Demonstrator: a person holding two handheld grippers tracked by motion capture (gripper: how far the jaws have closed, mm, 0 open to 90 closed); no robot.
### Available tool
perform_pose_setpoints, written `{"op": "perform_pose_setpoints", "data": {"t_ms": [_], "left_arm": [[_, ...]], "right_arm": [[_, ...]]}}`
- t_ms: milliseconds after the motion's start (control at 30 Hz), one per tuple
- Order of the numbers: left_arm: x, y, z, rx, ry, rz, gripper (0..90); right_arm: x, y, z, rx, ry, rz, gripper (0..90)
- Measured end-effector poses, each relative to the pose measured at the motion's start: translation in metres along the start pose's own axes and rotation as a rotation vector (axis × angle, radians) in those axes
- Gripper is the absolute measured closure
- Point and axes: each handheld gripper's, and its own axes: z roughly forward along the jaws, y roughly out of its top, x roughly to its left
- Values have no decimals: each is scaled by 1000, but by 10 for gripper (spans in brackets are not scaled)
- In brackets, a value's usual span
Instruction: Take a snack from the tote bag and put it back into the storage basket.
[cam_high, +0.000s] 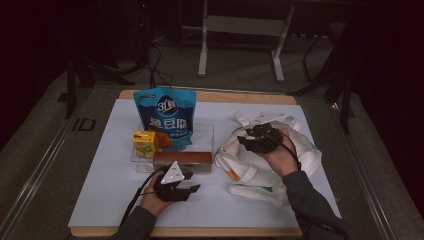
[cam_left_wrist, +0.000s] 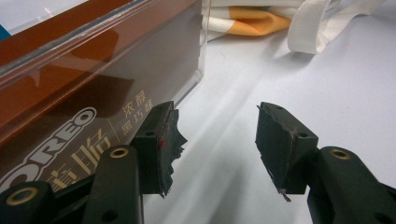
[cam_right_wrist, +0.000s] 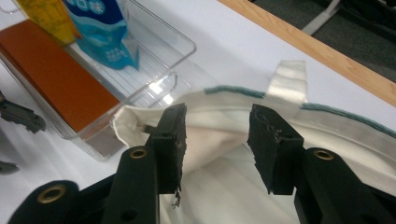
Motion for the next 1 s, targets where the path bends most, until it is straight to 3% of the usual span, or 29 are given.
{"op": "perform_pose_setpoints", "data": {"t_ms": [533, 1000], "left_arm": [[0, 0, 0, 1, -1, -1, 477], [-1, 0, 0, 4, 2, 6, 477]], "right_arm": [[-22, -22, -20, 34, -49, 16, 555], [-37, -45, -25, 69, -71, 35, 545]]}}
